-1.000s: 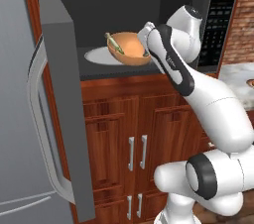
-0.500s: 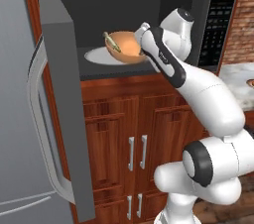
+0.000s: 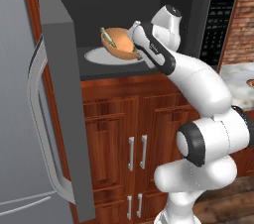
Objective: Remove the tangerine from the bowl and place it on the small plate. Then place the bowl with only the fish in the microwave, close the door, and press the start button to microwave the fish.
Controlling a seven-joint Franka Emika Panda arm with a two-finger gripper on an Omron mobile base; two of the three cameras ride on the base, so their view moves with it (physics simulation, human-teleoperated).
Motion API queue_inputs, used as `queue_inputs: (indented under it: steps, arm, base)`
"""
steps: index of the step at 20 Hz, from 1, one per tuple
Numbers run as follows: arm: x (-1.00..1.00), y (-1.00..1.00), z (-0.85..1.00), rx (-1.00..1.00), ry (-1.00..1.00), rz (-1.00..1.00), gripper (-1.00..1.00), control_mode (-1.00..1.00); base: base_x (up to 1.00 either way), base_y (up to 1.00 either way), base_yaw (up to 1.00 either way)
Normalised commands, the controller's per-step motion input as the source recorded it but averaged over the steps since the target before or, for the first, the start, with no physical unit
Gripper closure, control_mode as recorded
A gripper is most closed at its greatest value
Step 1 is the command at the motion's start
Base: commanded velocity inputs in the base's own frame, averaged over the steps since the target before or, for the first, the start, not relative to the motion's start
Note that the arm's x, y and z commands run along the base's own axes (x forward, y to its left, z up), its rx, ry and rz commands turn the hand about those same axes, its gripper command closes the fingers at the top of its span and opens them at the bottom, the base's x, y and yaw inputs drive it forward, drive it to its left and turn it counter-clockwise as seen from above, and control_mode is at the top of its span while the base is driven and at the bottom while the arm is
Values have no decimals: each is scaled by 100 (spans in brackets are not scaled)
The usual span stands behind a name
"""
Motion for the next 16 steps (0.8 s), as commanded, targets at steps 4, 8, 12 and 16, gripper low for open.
queue_inputs:
  steps: [4,8,12,16]
  arm:
    - [-48,3,1,0,-8,0,-100,-100]
    - [-71,0,2,0,-16,0,-100,-100]
    - [-98,0,1,0,-26,0,-100,-100]
    - [-100,0,3,0,-34,0,-100,-100]
  base:
    - [0,0,0]
    - [0,0,0]
    - [0,0,0]
    - [0,0,0]
